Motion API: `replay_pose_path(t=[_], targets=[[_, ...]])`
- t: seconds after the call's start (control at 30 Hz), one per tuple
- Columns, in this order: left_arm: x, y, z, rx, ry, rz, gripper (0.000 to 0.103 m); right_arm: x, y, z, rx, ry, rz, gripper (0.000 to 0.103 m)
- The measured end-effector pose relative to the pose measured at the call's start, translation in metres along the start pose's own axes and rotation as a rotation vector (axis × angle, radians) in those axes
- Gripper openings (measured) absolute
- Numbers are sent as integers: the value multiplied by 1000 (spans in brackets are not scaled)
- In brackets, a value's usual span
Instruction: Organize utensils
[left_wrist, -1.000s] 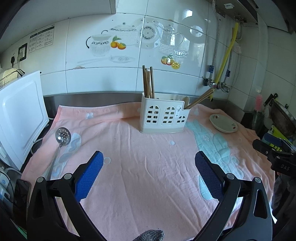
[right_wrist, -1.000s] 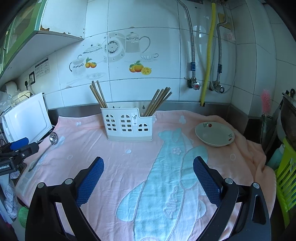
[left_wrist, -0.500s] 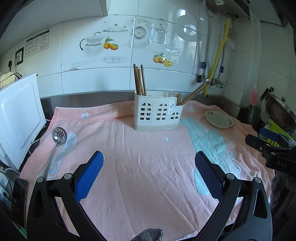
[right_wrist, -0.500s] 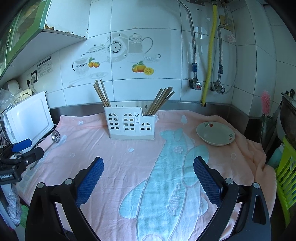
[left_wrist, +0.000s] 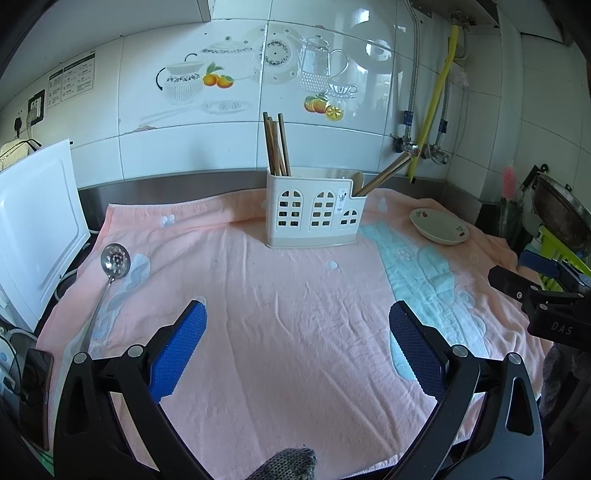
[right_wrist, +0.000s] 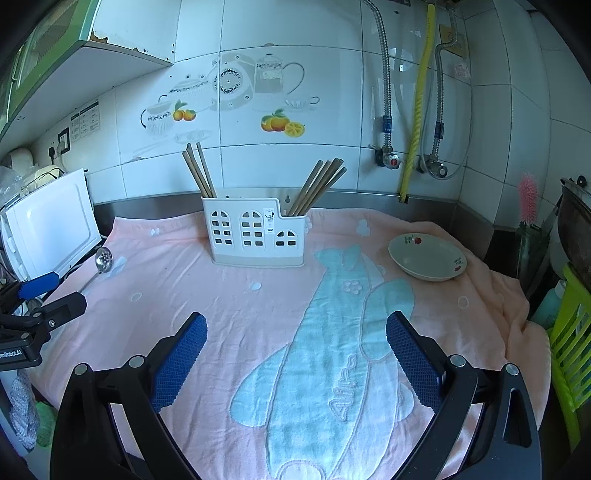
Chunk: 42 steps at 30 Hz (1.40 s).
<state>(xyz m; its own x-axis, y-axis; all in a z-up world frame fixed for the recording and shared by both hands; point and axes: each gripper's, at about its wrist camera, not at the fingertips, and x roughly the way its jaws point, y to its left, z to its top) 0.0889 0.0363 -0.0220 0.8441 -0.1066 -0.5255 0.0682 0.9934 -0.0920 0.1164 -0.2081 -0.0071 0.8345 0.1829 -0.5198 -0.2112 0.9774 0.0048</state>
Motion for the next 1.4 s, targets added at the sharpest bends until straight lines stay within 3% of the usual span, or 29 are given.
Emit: replay_pose_path(t=[1.4], targets=[[4,-2,0,4,22,6,98,-1,3,3,-3,-9,12,94]])
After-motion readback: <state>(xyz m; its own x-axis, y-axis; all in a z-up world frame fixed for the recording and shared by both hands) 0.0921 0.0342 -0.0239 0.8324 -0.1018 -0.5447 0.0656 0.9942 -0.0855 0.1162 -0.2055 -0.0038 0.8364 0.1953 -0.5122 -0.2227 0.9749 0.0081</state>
